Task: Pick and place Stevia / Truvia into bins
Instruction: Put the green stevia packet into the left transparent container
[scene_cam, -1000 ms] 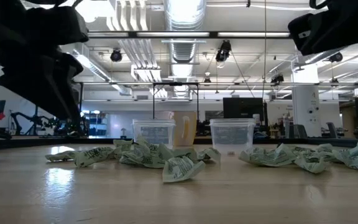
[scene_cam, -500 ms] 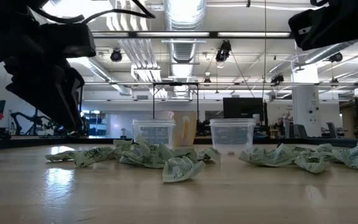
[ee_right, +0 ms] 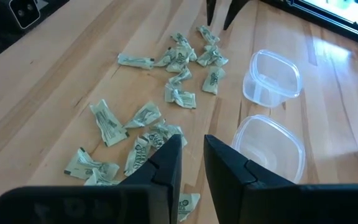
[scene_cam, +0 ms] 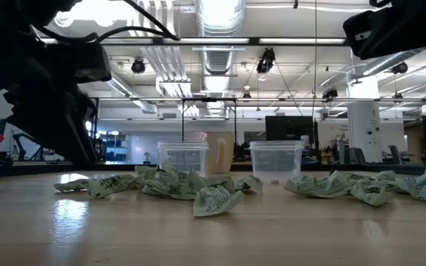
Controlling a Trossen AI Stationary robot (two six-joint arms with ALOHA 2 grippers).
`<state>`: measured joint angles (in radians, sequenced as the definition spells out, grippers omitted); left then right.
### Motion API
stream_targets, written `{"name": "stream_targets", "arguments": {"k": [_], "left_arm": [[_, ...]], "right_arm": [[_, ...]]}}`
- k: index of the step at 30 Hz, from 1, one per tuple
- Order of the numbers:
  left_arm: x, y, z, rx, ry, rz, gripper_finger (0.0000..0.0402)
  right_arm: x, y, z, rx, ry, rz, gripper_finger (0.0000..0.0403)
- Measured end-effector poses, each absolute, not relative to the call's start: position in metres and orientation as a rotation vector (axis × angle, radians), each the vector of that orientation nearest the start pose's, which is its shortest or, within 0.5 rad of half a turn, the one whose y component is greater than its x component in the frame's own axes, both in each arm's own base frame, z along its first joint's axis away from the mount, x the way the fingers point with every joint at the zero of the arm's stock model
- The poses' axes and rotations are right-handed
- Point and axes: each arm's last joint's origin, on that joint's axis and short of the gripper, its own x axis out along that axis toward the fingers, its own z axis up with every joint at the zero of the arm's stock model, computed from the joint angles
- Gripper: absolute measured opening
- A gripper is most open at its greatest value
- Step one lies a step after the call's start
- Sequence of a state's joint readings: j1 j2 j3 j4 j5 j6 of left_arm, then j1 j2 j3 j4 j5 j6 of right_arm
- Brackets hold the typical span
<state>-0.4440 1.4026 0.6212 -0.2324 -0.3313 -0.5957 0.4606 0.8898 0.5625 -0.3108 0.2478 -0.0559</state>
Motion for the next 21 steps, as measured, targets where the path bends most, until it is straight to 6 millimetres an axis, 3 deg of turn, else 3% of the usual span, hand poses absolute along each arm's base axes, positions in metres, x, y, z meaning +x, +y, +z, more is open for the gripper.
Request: {"name": "stream_targets", "arguments": {"k": [8,17,21], "left_arm": [[0.232,-0.096,0.133,-0.179,0.985,0.168,0.0138],[0.239,-0.098,0.129,-0.16,0.996,0.154,0.0137],[0.237,-0.097,0.132,-0.156,0.993,0.139,0.0105]], "right_arm": [[0.166,0.075,0.23,-0.275,0.594,0.222,0.006],[0.166,0.075,0.23,-0.272,0.595,0.222,0.0061],[0.166,0.075,0.23,-0.272,0.595,0.222,0.006]]}}
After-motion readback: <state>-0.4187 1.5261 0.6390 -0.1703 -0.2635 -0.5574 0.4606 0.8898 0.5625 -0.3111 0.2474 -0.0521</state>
